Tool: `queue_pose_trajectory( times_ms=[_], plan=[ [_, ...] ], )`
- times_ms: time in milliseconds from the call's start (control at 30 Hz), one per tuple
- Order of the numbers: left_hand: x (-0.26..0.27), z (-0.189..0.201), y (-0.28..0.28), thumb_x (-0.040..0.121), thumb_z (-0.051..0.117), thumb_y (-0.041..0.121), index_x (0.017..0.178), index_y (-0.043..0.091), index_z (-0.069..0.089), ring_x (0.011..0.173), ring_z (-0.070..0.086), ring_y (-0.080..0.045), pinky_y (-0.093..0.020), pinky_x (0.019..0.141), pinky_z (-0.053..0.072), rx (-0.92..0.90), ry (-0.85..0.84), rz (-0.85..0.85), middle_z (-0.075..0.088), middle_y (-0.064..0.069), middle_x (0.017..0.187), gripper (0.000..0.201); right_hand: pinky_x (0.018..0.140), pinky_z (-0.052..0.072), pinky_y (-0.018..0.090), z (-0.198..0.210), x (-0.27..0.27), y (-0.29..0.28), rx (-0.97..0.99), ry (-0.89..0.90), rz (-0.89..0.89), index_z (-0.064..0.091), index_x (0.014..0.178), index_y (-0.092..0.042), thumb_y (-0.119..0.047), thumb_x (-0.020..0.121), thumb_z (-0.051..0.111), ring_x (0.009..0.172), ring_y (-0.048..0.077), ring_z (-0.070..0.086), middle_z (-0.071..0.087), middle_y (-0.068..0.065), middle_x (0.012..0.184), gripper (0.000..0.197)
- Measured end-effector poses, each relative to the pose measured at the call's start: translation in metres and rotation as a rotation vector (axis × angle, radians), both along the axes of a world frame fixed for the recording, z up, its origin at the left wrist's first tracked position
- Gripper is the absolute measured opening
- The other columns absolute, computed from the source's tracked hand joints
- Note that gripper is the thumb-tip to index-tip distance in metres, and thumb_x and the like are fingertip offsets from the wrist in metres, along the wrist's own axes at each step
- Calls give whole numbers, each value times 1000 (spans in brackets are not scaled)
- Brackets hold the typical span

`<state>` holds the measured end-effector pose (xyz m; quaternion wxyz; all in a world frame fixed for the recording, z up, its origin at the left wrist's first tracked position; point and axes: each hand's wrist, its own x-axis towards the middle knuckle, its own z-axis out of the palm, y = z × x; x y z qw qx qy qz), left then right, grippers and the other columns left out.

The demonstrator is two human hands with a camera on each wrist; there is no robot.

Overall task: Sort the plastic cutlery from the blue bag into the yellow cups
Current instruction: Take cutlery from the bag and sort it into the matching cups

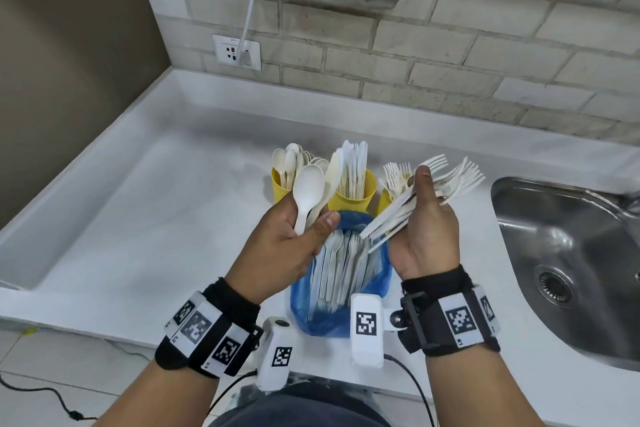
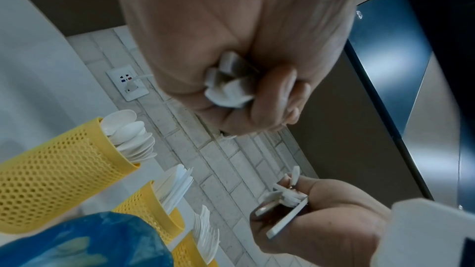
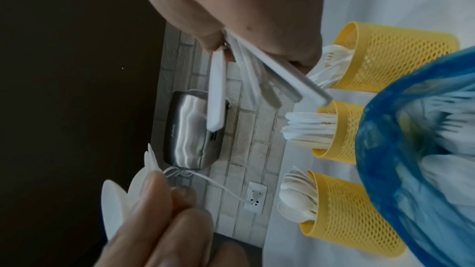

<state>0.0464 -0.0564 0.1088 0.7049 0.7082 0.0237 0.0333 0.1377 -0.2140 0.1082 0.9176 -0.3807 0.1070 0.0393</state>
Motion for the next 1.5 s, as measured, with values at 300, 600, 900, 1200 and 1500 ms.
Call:
queue_pose_trajectory(
  times_ms=[300, 600, 900, 1200, 1500],
  plan=[
    [18, 3, -28, 105, 55, 33, 99, 7, 68, 42, 41, -17, -22, 39, 34, -12, 106, 89, 62, -7, 61, 30, 48, 46, 25, 14, 11, -24, -81, -25, 59, 57, 91, -15, -27, 105, 56, 48, 15, 53, 60, 2, 69, 19],
    [40, 2, -65, 108, 48, 30, 85, 6, 53, 93, 77, -32, -36, 74, 65, -494, 291, 153, 75, -25, 106, 34, 47, 40, 22, 28, 24, -37, -133, -275, 42, 73, 104, -13, -5, 99, 64, 49, 12, 42, 49, 0, 63, 13],
    [56, -1, -88, 108, 50, 28, 77, 7, 50, 92, 77, -30, -37, 78, 64, -772, 339, 193, 75, -21, 89, 37, 63, 53, 38, 24, 12, -36, -273, -440, 74, 74, 86, -34, -8, 101, 63, 59, 23, 56, 59, 3, 66, 32],
    [75, -7, -101, 108, 50, 29, 135, -1, 51, 104, 68, -30, -33, 86, 59, -779, 319, 126, 61, -13, 89, 40, 53, 54, 34, 14, 11, -52, -409, -362, 172, 67, 76, -16, -12, 92, 76, 58, 23, 61, 60, 10, 61, 19],
    [79, -19, -95, 107, 51, 28, 84, 0, 57, 135, 53, -43, -44, 97, 58, -808, 351, 104, 58, -33, 130, 37, 61, 51, 20, 17, 13, -59, -496, -450, 66, 56, 77, 10, -1, 92, 71, 59, 13, 61, 60, 10, 65, 24]
  ],
)
